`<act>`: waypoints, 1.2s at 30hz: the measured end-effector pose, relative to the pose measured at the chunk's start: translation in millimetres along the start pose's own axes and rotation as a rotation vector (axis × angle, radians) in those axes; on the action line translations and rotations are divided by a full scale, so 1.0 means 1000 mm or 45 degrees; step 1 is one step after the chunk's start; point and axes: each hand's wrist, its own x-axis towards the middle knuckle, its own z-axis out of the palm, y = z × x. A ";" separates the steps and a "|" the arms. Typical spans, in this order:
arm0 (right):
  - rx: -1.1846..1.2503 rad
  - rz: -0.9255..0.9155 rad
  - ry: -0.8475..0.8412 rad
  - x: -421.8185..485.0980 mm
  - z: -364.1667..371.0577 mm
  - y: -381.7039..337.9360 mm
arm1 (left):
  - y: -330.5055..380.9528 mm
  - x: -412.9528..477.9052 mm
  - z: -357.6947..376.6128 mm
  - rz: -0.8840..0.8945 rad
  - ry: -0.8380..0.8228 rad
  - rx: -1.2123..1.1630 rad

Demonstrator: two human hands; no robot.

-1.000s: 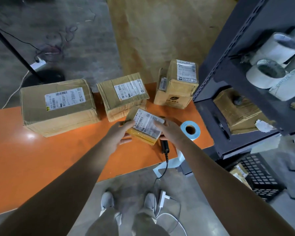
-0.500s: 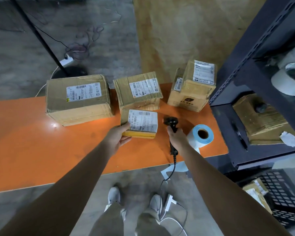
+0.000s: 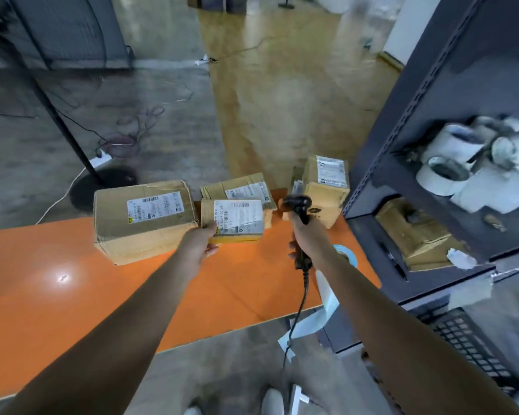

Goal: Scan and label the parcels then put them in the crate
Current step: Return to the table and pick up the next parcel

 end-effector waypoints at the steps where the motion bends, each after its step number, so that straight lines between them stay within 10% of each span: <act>1: -0.007 -0.020 0.000 -0.007 0.001 -0.011 | 0.006 0.002 -0.001 0.017 -0.020 -0.030; 36: 0.161 -0.047 -0.120 -0.084 0.056 -0.077 | 0.020 0.022 -0.031 0.119 -0.124 0.038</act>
